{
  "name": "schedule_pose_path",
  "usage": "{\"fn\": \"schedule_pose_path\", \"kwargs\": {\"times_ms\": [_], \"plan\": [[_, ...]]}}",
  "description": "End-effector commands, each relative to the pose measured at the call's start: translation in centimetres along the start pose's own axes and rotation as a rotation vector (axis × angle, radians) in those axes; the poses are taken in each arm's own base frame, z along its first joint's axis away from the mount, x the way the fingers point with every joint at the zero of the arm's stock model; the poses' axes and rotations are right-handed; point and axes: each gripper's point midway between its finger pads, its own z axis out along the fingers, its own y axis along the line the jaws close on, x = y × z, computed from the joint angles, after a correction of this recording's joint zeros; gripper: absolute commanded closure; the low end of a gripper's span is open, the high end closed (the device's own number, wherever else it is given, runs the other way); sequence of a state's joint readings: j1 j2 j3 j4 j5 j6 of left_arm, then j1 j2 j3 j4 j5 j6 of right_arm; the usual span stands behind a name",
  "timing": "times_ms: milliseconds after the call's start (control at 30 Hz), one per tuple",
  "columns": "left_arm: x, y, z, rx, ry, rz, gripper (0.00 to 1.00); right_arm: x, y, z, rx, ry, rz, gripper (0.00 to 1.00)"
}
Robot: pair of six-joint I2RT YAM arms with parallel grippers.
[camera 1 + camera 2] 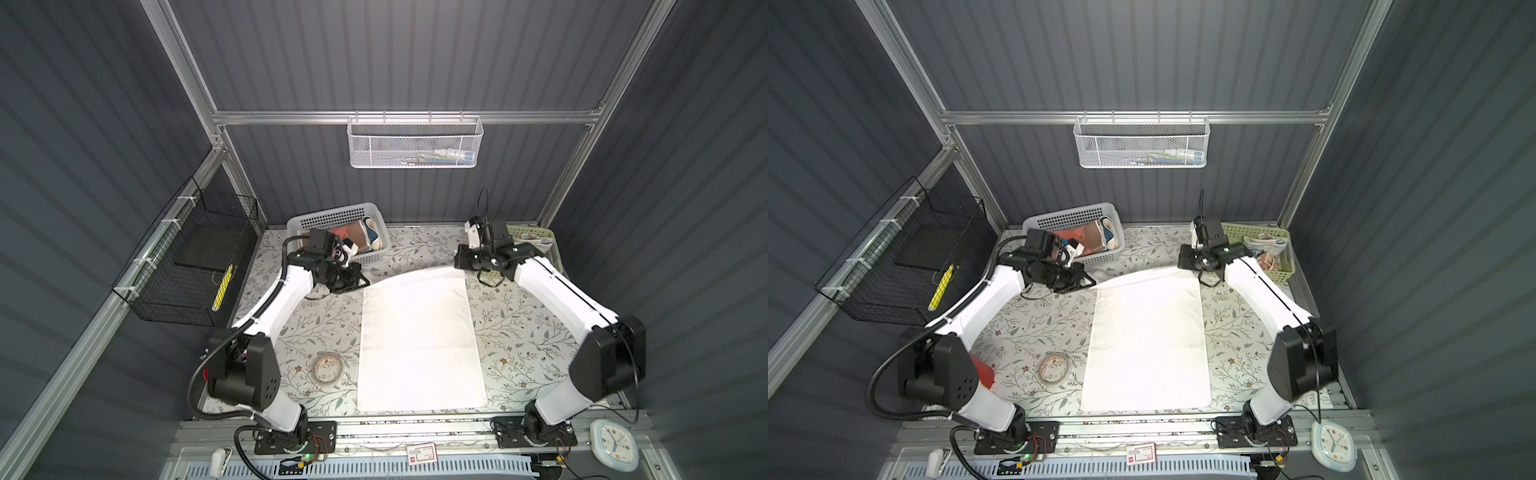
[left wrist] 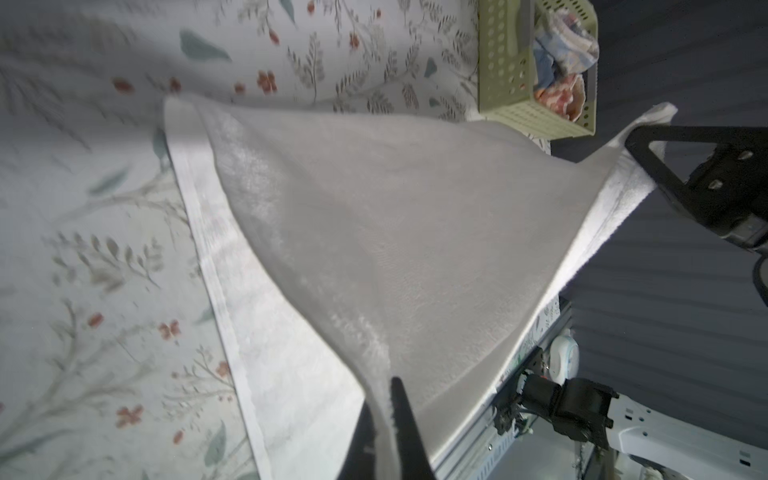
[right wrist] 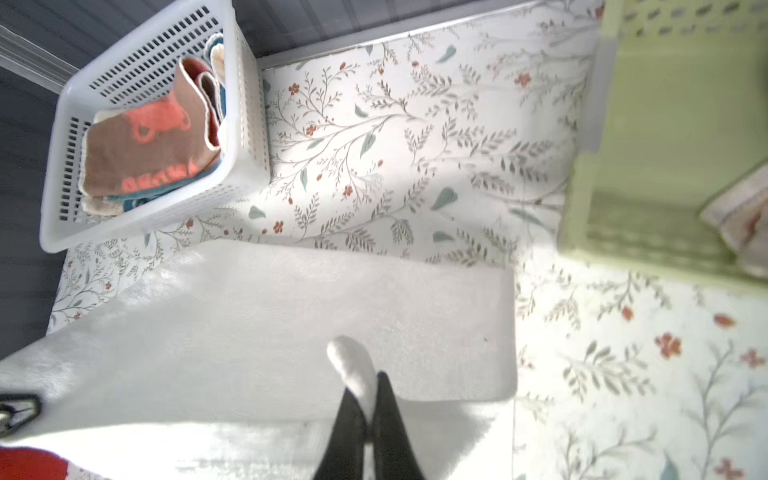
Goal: Fold and stack the towels
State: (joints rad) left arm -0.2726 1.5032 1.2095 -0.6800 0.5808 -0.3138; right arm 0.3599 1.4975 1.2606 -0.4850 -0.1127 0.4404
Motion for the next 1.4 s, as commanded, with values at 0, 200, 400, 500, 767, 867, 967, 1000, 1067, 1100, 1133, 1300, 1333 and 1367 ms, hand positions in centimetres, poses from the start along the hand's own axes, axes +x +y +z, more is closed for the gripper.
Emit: {"fn": "schedule_pose_path", "kwargs": {"times_ms": [0,200,400,500,767,867,967,1000,1067,1100,1133,1300,1333,1367], "plan": [[4.6,0.7,0.8,0.024,0.015,-0.103,1.00,5.4,-1.7,-0.8,0.009,0.017,0.159,1.00],[12.8,2.9,3.9,0.049,0.083,-0.254,1.00,17.4,-4.8,-2.0,0.045,0.176,0.301,0.72],[16.6,5.3,4.8,-0.021,0.162,-0.303,1.00,20.2,-6.8,-3.7,0.121,0.244,0.276,0.45],[16.8,5.7,5.0,-0.039,0.166,-0.301,1.00,20.8,-7.3,-3.4,0.149,0.281,0.258,0.43],[17.7,7.0,6.1,-0.061,0.188,-0.345,1.00,24.6,-7.8,-1.2,0.185,0.470,0.294,0.47],[18.1,7.6,6.6,-0.070,0.197,-0.361,1.00,25.1,-7.8,-0.5,0.169,0.477,0.295,0.52],[18.2,8.0,7.2,-0.078,0.220,-0.363,1.00,25.0,-7.7,0.4,0.162,0.488,0.283,0.62],[18.1,8.2,7.4,-0.090,0.230,-0.356,1.00,24.9,-7.6,0.8,0.164,0.494,0.275,0.64],[17.8,8.7,7.9,-0.112,0.256,-0.340,1.00,24.6,-7.6,1.5,0.166,0.496,0.265,0.68],[17.5,8.8,8.2,-0.115,0.265,-0.333,1.00,24.3,-7.6,1.8,0.169,0.494,0.258,0.69],[17.3,9.1,8.6,-0.121,0.277,-0.331,1.00,24.0,-7.7,2.1,0.177,0.491,0.250,0.69],[14.8,10.9,9.5,-0.150,0.293,-0.339,1.00,21.6,-8.3,3.8,0.190,0.483,0.232,0.71],[14.2,11.6,9.5,-0.171,0.298,-0.340,1.00,20.8,-8.4,4.3,0.190,0.471,0.225,0.70],[13.5,12.0,9.5,-0.182,0.297,-0.340,1.00,19.9,-8.5,4.7,0.188,0.464,0.220,0.70]]}}
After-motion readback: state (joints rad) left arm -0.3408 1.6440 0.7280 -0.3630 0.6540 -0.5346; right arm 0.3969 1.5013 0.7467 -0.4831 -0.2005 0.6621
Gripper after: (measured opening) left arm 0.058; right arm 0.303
